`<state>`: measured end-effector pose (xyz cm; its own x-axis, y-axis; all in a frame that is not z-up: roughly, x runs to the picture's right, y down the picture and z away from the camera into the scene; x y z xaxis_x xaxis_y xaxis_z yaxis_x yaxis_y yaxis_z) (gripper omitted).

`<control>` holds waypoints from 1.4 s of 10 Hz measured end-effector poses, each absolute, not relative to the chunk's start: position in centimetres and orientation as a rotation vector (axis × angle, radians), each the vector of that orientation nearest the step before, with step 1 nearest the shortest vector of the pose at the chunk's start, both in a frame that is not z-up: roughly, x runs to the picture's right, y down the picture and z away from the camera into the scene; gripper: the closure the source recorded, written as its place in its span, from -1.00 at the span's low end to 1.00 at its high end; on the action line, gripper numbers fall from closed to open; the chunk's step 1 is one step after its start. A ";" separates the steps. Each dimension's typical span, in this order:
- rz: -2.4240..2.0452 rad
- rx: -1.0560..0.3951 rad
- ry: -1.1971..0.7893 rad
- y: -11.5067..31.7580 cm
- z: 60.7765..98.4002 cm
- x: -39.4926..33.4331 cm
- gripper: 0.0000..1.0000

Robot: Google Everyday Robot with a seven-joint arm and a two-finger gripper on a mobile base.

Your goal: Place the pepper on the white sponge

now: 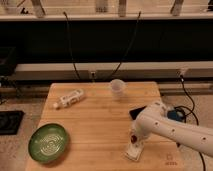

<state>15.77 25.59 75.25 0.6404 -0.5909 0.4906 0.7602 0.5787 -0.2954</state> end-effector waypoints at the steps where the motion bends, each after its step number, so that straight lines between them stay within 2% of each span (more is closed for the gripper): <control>1: -0.810 -0.515 -0.362 25.6 75.2 15.8 0.62; 3: -0.811 -0.515 -0.367 25.7 75.2 15.9 0.47; 5: -0.811 -0.516 -0.371 25.7 75.2 16.0 0.47; 7: -0.810 -0.516 -0.373 25.7 75.2 16.0 0.29; 12: -0.810 -0.516 -0.380 25.8 75.2 16.1 0.23; 13: -0.810 -0.516 -0.381 25.9 75.2 16.1 0.07; 14: -0.810 -0.516 -0.382 25.9 75.2 16.2 0.01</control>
<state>16.16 25.88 75.22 0.6334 -0.5834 0.5084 0.7634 0.5786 -0.2871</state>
